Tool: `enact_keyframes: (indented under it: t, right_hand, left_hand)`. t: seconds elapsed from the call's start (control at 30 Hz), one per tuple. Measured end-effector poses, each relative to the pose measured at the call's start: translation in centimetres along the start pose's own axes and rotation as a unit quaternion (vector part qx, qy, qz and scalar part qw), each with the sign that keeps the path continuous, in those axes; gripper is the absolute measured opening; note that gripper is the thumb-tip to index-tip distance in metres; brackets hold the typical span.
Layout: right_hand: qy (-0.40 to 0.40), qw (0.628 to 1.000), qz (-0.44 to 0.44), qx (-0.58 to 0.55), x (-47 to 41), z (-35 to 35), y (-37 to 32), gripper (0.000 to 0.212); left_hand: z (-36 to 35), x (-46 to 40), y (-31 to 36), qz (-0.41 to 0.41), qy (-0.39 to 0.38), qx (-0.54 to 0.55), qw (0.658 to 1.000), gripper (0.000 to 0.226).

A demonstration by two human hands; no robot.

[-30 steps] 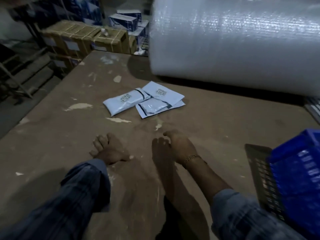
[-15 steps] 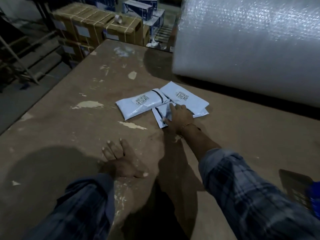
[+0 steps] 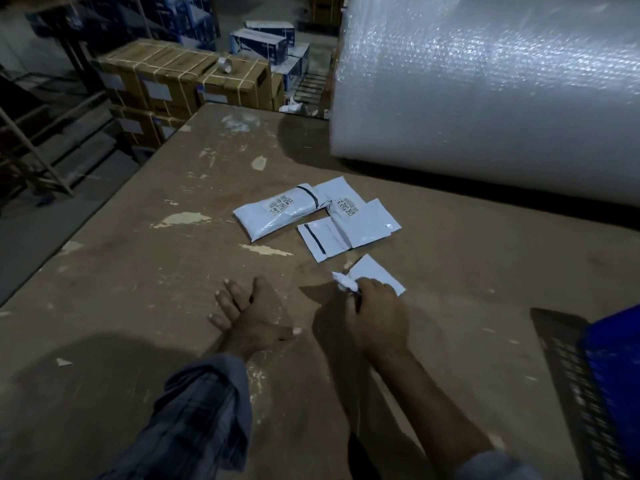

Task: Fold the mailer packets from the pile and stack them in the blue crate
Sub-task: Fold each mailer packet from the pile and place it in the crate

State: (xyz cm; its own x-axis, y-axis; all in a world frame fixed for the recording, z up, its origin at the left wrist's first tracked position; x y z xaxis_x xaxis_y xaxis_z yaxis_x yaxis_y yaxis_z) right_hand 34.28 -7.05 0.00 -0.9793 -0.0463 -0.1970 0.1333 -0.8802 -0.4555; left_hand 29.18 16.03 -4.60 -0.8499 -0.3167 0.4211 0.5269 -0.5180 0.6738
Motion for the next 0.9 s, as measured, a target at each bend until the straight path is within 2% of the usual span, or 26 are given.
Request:
enact_keyframes:
  t: [0.03,0.1,0.17,0.27,0.3,0.37,0.4,0.43,0.5,0.57,0.63,0.67,0.7,0.8,0.83,0.9]
  right_hand:
    - [0.038,0.996,-0.038,-0.075,2.1,1.9,0.2,0.021]
    - [0.094,0.959,-0.130,-0.233,5.6,4.6,1.4,0.020]
    - [0.122,0.876,-0.235,-0.402,8.4,6.3,3.0,0.024]
    - [0.093,0.691,-0.437,-0.568,12.3,5.6,6.6,0.018]
    - [0.065,0.655,-0.481,-0.579,13.8,5.0,7.6,0.020]
    - [0.029,0.635,-0.515,-0.575,16.7,3.7,10.3,0.028]
    - [0.021,0.653,-0.517,-0.553,17.9,3.2,11.7,0.029]
    - [0.010,0.688,-0.515,-0.511,18.7,3.3,12.5,0.032]
    - [0.003,0.789,-0.487,-0.376,20.1,4.5,13.3,0.040]
    - [0.057,0.875,-0.438,-0.199,20.7,6.4,13.1,0.042]
    - [0.122,0.926,-0.349,-0.074,20.1,8.4,12.3,0.050]
    - [0.118,0.947,-0.295,-0.048,19.6,8.0,12.1,0.049]
    - [0.082,0.965,-0.247,-0.026,18.9,7.0,12.2,0.049]
    - [-0.064,0.987,-0.080,0.126,18.5,1.9,13.2,0.059]
    - [-0.081,0.984,-0.032,0.152,18.6,0.9,13.2,0.061]
    - [-0.066,0.987,-0.001,0.147,19.1,0.4,13.1,0.060]
  left_hand:
    - [-0.6,0.7,-0.2,-0.015,-0.003,0.009,1.000,0.103]
    - [-1.6,1.9,-0.9,-0.035,0.057,-0.009,0.998,0.099]
    - [-3.5,3.9,-0.8,-0.037,0.090,0.031,0.995,0.075]
    - [-5.4,9.1,1.7,-0.100,0.180,0.188,0.960,0.054]
    - [-5.6,11.2,2.6,-0.128,0.207,0.176,0.954,0.057]
    - [-6.6,14.2,3.1,-0.206,0.258,0.055,0.942,0.064]
    - [-7.8,14.8,3.0,-0.256,0.246,0.004,0.935,0.063]
    - [-9.2,15.0,2.5,-0.300,0.233,-0.064,0.923,0.062]
    - [-11.9,15.2,1.7,-0.335,0.156,-0.196,0.908,0.064]
    - [-14.5,14.9,0.7,-0.348,0.060,-0.275,0.894,0.065]
    - [-16.2,14.7,0.6,-0.398,0.019,-0.308,0.864,0.062]
    - [-16.9,14.5,0.8,-0.424,0.017,-0.329,0.844,0.061]
    - [-17.7,14.0,0.7,-0.440,0.015,-0.349,0.827,0.062]
    - [-18.8,12.9,0.3,-0.459,0.022,-0.337,0.822,0.057]
    - [-18.8,12.8,0.2,-0.460,0.035,-0.333,0.823,0.060]
    - [-18.9,12.8,0.2,-0.454,0.038,-0.328,0.828,0.065]
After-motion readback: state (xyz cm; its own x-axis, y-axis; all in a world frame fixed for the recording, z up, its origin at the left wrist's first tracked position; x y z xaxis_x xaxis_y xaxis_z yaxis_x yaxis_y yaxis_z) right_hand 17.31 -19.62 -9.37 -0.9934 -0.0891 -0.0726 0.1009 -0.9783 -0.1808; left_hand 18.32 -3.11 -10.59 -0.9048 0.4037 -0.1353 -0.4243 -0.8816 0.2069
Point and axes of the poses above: each hand's wrist, its own x-axis away from the middle knuckle, its own z-axis out of the back of the hand, y = z × x, the point moved 4 cm from there along -x, towards the middle knuckle, and after that the axes turned 5 degrees about -z, right-handed, at the moved point
